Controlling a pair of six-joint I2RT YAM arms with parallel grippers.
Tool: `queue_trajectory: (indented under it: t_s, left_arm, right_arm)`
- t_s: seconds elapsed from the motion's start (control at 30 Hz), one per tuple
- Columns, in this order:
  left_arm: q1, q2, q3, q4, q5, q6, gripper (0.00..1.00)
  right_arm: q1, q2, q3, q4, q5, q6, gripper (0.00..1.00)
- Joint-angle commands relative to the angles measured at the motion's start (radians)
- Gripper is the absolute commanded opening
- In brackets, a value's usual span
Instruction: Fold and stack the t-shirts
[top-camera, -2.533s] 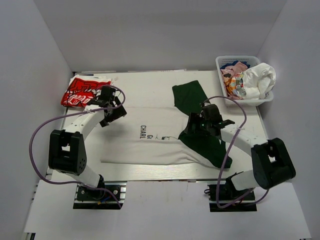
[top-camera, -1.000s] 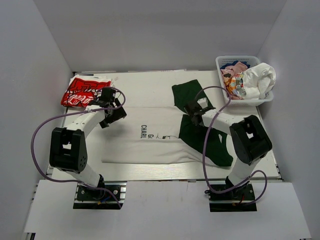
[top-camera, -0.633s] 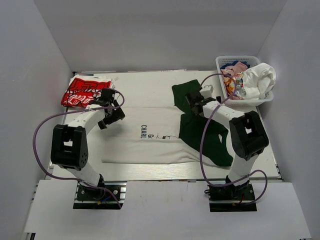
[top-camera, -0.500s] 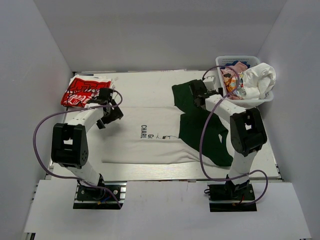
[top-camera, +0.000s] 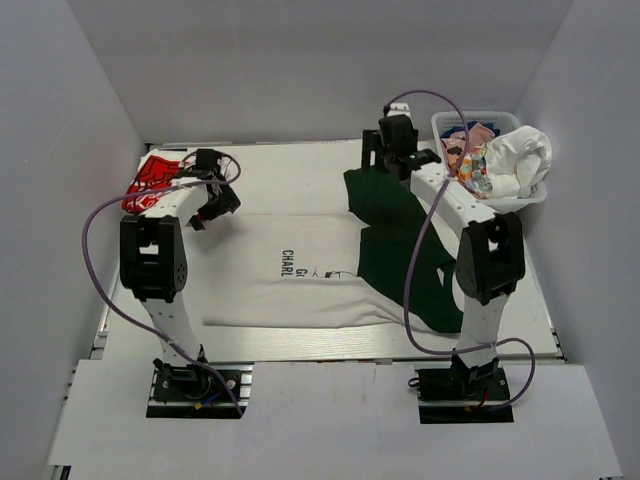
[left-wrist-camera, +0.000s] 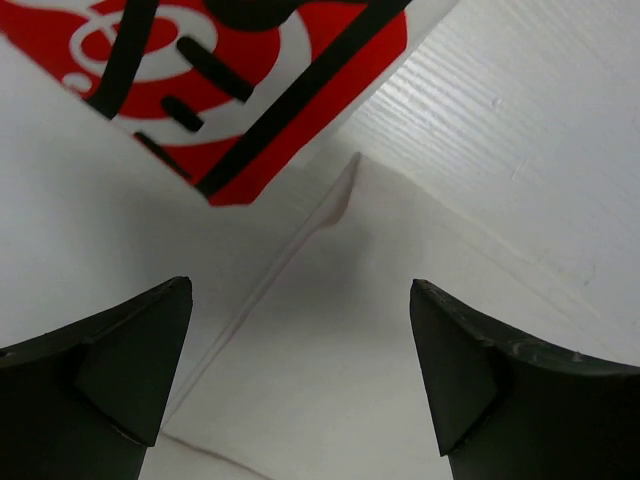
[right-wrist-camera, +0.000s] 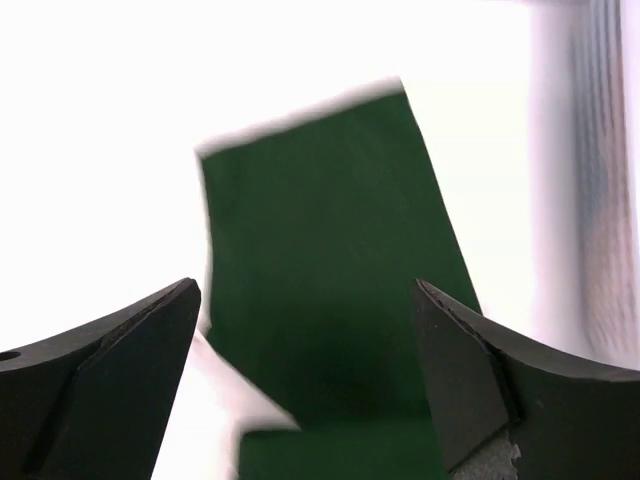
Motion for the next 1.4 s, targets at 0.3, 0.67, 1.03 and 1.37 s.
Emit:
queue_trajectory:
  t_s: [0.3,0.67,1.03,1.37]
  left_arm:
    - [-0.009,0.188,0.187,-0.023,0.004,0.040,0.82]
    - [-0.018,0.306,0.249,0.000,0.097,0.041,0.25]
    - [-0.018,0.214,0.103,0.063,0.110,0.032,0.00]
    - [-0.018,0.205,0.094,0.054,0.091,0.032,0.00]
  right_arm:
    - [-0.048,0.379,0.434,0.104,-0.106,-0.015,0.90]
    - [-0.111,0.647,0.595,0.237,-0.222,0.034,0.90]
    - [-0.128,0.680,0.591,0.221,-0.084,-0.012,0.90]
    - [-0.128,0.662,0.595,0.200,-0.035,-0.107,0.90]
